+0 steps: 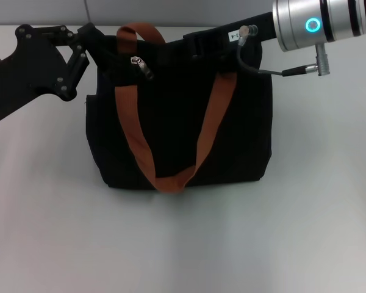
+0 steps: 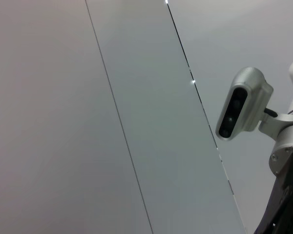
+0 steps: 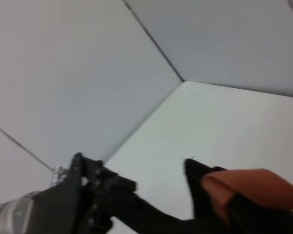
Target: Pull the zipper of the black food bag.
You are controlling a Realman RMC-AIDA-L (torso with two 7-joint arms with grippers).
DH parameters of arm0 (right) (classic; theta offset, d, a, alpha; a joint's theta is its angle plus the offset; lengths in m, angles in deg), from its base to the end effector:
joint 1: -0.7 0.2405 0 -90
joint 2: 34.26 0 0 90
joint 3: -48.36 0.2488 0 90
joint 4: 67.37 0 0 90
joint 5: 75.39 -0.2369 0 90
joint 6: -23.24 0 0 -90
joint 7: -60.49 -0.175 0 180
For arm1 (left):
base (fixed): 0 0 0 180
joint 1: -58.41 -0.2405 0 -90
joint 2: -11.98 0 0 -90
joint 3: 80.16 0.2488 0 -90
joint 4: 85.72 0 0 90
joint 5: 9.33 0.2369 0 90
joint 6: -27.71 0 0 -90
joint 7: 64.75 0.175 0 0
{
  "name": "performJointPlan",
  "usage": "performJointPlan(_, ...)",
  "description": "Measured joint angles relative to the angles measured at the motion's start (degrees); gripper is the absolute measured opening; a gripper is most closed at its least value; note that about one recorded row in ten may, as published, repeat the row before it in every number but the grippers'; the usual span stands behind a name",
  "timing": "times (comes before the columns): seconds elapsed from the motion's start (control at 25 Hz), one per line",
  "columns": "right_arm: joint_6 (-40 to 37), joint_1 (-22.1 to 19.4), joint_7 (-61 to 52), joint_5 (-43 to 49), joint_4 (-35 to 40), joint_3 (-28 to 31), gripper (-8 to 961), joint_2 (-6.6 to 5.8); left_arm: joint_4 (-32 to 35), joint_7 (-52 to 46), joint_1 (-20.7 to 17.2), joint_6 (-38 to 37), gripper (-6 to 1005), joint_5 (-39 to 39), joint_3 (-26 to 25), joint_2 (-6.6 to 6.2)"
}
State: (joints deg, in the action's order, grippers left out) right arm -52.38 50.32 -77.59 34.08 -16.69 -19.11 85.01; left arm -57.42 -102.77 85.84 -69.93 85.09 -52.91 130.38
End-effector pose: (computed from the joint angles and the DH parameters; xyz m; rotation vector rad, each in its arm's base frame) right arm 0.0669 0.4313 -0.0576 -2.8127 1.1744 0.5353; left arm -0.2565 0.3525 0.0300 -2.2124 0.0946 -0.9929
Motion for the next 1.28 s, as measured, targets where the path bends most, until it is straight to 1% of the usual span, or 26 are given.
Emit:
performJointPlan(0.24,-0.1,1.7,1.4,-1.1,-1.6,-0.5,21,0.07,0.0,-0.1,0.0,-0.2,52,0.0,0.0,0.06)
performJointPlan(0.44,0.9,3.2,1.5,-1.3,-3.7,-2.0,191,0.15,0.0,-0.2,0.1,-0.5,53,0.0,0.0,0.07)
performJointPlan(0.56,1.5,3.9,1.5,-1.4,-4.3,-2.9,212,0.22,0.0,-0.2,0.2,-0.5,53,0.0,0.0,0.07)
performJointPlan(0.88,-0.3,4.2,1.1,-3.1,-4.6,-3.3,210,0.34,-0.1,-0.2,0.3,-0.6,54,0.0,0.0,0.07)
performJointPlan(1.28,0.1,4.1,1.1,-3.2,-5.3,-3.4,207,0.22,-0.1,-0.2,0.2,-0.7,56,0.0,0.0,0.07)
